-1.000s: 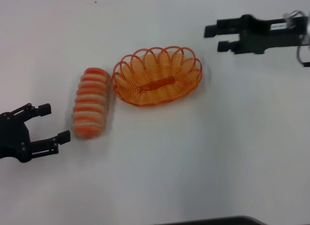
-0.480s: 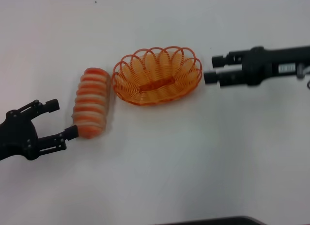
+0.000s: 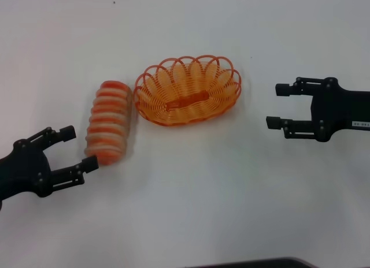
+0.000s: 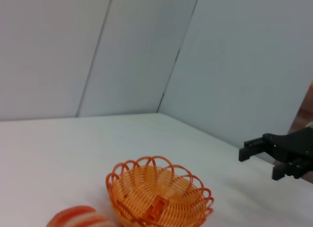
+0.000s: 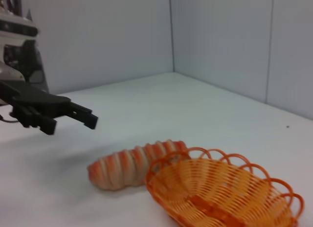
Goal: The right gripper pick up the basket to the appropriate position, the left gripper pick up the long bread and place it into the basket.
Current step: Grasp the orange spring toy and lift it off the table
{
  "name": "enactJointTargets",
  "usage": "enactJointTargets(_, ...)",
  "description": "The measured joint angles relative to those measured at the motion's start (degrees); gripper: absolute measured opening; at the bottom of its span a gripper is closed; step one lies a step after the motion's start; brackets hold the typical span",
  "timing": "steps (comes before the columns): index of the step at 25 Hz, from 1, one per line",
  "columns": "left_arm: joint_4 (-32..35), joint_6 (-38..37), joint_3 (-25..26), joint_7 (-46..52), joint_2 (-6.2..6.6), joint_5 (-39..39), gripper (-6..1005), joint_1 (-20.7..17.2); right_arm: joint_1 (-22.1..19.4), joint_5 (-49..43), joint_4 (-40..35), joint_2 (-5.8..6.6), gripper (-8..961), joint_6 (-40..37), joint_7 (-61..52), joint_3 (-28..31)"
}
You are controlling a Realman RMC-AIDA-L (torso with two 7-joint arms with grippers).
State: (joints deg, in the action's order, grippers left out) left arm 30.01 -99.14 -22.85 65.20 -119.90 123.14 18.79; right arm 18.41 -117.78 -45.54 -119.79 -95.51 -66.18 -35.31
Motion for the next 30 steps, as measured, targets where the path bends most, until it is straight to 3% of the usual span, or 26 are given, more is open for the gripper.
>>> enactJointTargets(7, 0.0, 2.5, -3.7, -0.1, 0.2, 0.1, 932, -0.8, -0.8, -0.3, 3.0, 0.33, 760, 3.5, 7.3, 1.2)
enactJointTargets(14, 0.1, 4.9, -4.4, 0.0, 0.28, 0.2, 933, -1.4, -1.1, -0.5, 3.0, 0.29, 768, 4.0, 10.2, 1.1)
enactJointTargets(20, 0.4, 5.1, -4.2, 0.4, 0.29, 0.3, 933, -1.4, -1.2, -1.1, 3.1, 0.16, 890, 4.5, 10.3, 1.1)
enactJointTargets(23, 0.6, 4.8, -3.7, 1.2, 0.29, -0.1, 933, -1.4, -1.2, -1.6, 3.2, 0.07, 905, 4.9, 10.1, 1.1)
enactJointTargets(27, 3.1, 5.1, -3.3, 10.2, 0.14, -0.1, 934, -0.3, -1.1, -1.6, 3.2, 0.08, 926, 5.2, 10.0, 1.2)
enactJointTargets(30, 7.4, 4.7, -3.6, 23.1, -0.11, 0.1, 934, 1.0, -1.0, -1.6, 3.3, 0.1, 929, 5.5, 9.2, 1.3)
